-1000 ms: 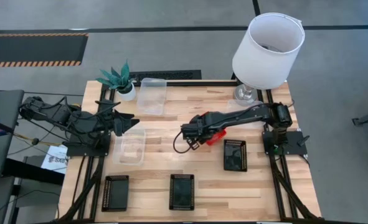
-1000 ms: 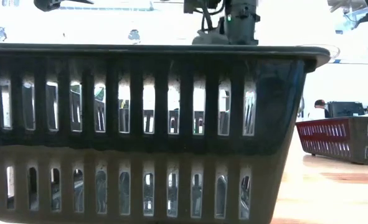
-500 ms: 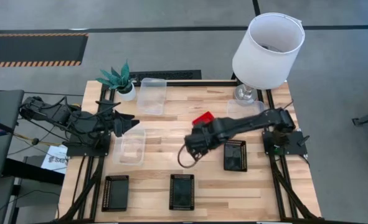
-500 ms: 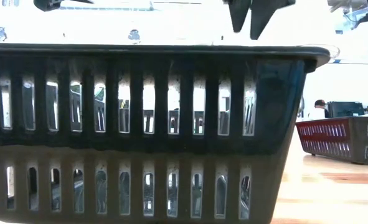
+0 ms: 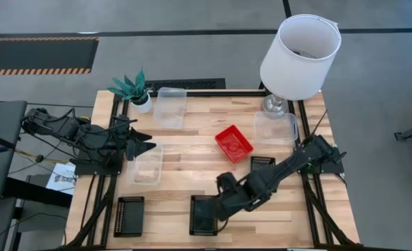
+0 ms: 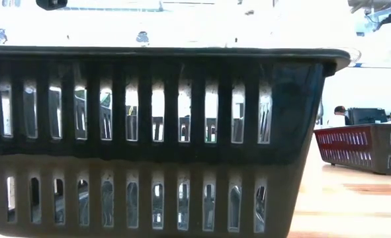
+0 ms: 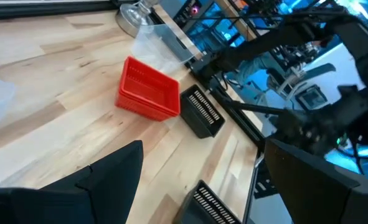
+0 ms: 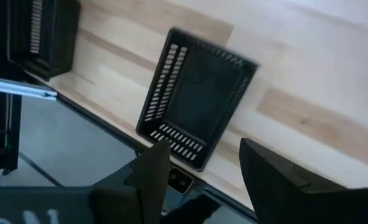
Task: Stack baskets by color
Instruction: Stack the bottom right black bin on top of the right black bin
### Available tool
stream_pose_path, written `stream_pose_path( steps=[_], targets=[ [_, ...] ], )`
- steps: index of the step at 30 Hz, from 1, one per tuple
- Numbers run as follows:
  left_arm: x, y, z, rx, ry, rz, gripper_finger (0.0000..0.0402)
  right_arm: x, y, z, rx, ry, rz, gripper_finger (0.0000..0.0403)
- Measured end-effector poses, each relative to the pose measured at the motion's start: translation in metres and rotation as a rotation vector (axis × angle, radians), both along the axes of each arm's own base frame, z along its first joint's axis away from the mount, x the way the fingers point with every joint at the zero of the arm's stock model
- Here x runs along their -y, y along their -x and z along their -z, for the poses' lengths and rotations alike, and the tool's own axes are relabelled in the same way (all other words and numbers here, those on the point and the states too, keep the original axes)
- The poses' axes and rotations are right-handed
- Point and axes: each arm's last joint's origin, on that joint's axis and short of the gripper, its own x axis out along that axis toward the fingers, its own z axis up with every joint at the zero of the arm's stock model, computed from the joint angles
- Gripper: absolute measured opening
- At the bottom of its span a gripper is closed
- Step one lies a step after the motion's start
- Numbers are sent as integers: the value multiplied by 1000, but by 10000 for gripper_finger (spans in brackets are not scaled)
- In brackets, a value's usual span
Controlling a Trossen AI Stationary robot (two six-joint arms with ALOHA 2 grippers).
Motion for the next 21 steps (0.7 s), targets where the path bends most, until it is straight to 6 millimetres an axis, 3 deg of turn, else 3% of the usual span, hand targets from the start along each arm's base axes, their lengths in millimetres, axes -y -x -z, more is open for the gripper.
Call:
stream_pose_path(
  steps=[6,15,21],
  targets=[
    [0,0,0,-4,0,17,322,-15,-16,32,-46,-22,-15,208],
    [-2,0,0,9,-33,-61,322,-10,-13,54,-130,87,-4,208],
    [-3,0,-1,19,-33,-102,322,-10,-15,58,-134,91,6,207]
  ],
)
